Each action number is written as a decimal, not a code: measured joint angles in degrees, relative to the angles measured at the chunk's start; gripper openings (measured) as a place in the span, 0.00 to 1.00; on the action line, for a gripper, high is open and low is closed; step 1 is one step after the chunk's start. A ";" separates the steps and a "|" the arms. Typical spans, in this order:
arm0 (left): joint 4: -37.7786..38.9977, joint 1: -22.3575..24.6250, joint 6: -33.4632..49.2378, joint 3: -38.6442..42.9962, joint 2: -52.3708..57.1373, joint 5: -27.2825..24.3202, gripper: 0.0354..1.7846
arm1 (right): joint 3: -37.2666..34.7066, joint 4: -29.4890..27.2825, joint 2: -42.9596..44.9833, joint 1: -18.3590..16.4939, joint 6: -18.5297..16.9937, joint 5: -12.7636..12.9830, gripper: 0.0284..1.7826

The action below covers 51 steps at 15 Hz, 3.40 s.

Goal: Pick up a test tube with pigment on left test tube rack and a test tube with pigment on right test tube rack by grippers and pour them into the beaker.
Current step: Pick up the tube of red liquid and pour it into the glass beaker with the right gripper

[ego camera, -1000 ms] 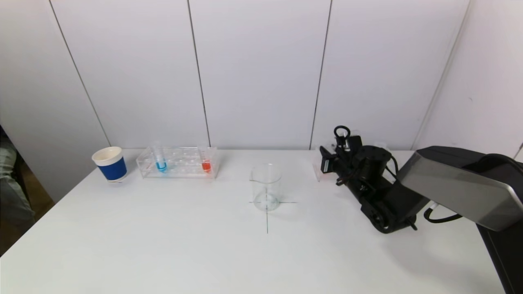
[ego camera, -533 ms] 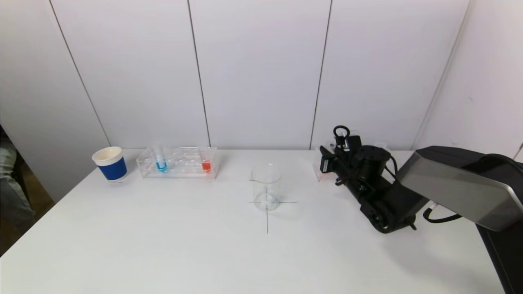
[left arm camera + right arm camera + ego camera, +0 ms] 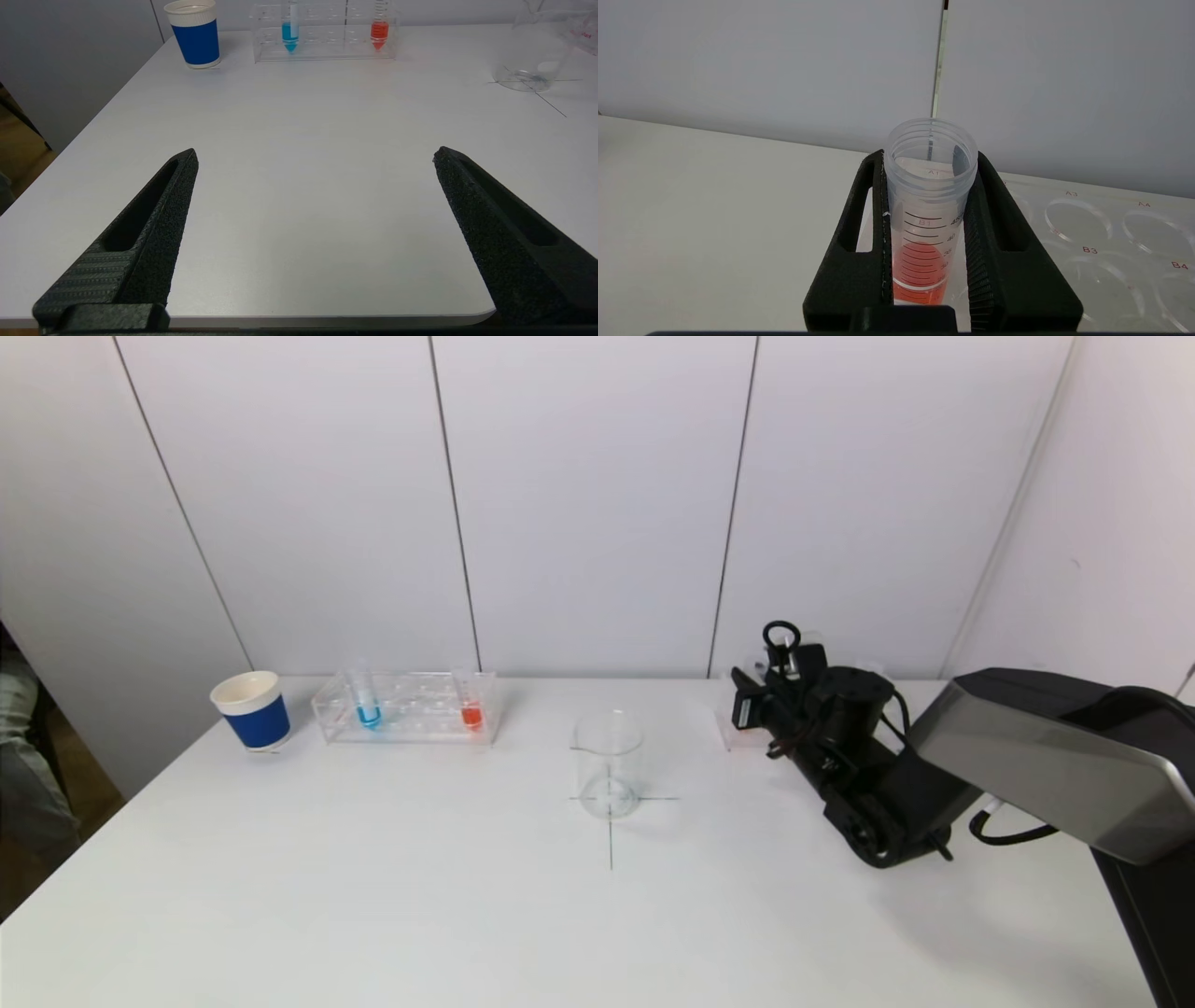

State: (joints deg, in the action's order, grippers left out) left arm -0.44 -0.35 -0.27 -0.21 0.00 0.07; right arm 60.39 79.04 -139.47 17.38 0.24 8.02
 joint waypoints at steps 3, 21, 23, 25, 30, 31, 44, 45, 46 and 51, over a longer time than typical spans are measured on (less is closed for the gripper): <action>0.02 0.02 0.02 0.00 0.00 -0.02 0.99 | -0.09 -0.40 1.30 0.00 0.46 0.02 0.27; 0.00 0.02 0.05 0.02 0.00 0.00 0.99 | 1.15 -11.91 15.87 0.30 5.02 -1.06 0.27; 0.00 0.00 0.02 0.02 0.00 0.00 0.99 | 1.38 -11.96 17.34 0.94 8.27 -1.44 0.27; 0.00 0.00 0.02 0.02 0.00 0.00 0.99 | 1.40 -11.96 18.60 1.27 12.90 -2.18 0.27; 0.00 0.00 0.02 0.00 0.00 0.00 0.99 | 0.94 -11.87 20.61 2.71 24.50 -4.96 0.27; 0.00 0.02 0.00 0.00 0.00 0.00 0.99 | 0.96 -12.07 20.76 3.40 26.12 -5.16 0.27; 0.00 0.00 0.02 0.00 0.00 0.00 0.99 | 2.61 -12.26 18.77 8.66 40.83 -15.41 0.27; 0.00 0.00 0.00 0.00 0.00 0.00 0.99 | 3.13 -12.23 18.30 8.66 41.76 -16.31 0.27; 0.02 0.02 0.02 0.00 0.00 0.00 0.99 | 3.89 -12.13 17.70 8.66 42.69 -17.27 0.27; 0.00 0.00 0.02 0.02 0.00 0.00 0.99 | 6.61 -10.54 14.71 9.24 45.64 -19.04 0.27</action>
State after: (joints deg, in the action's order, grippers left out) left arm -0.44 -0.35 -0.24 -0.18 0.00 0.07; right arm 67.00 68.50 -124.76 26.62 45.89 -11.02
